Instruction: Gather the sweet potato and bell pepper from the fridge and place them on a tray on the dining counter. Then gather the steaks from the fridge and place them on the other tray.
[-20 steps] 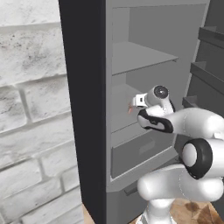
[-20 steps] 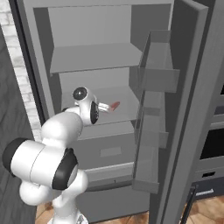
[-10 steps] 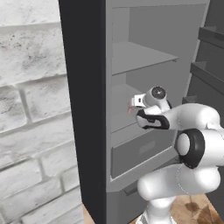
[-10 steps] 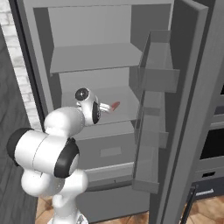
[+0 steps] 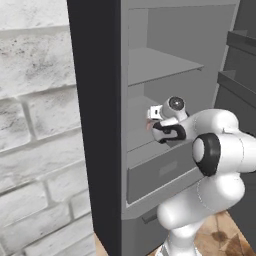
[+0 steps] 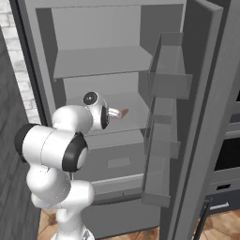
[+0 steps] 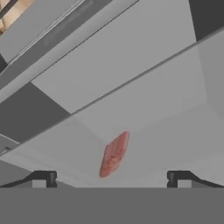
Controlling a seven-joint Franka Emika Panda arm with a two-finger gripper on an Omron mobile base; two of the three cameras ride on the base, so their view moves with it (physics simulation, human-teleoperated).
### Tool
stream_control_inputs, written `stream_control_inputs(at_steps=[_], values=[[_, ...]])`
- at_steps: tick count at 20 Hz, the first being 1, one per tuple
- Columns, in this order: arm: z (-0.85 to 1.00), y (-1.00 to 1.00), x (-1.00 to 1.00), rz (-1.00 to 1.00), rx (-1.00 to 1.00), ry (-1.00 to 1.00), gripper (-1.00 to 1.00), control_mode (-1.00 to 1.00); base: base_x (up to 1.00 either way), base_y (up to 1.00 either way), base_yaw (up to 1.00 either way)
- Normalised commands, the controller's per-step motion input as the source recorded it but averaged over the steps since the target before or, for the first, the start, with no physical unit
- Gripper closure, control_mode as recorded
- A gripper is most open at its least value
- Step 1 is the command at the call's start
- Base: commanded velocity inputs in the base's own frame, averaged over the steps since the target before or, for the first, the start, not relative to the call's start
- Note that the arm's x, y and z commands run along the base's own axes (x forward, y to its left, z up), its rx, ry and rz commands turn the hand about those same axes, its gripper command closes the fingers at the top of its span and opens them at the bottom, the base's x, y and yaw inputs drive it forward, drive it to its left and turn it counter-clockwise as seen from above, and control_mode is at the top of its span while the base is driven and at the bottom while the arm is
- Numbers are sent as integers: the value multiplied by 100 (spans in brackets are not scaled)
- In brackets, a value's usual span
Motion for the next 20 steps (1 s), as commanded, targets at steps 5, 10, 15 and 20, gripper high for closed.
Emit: stream_control_inputs(at_steps=[5, 10, 15, 20], values=[[-16, 0, 35, 0, 0, 4, -100, -100, 0, 0, 0], [-25, 0, 31, 0, 0, 5, -100, -100, 0, 0, 0], [-23, -3, 25, 0, 0, 2, -100, -100, 0, 0, 0], [-15, -11, 23, 0, 0, 0, -100, -100, 0, 0, 0]])
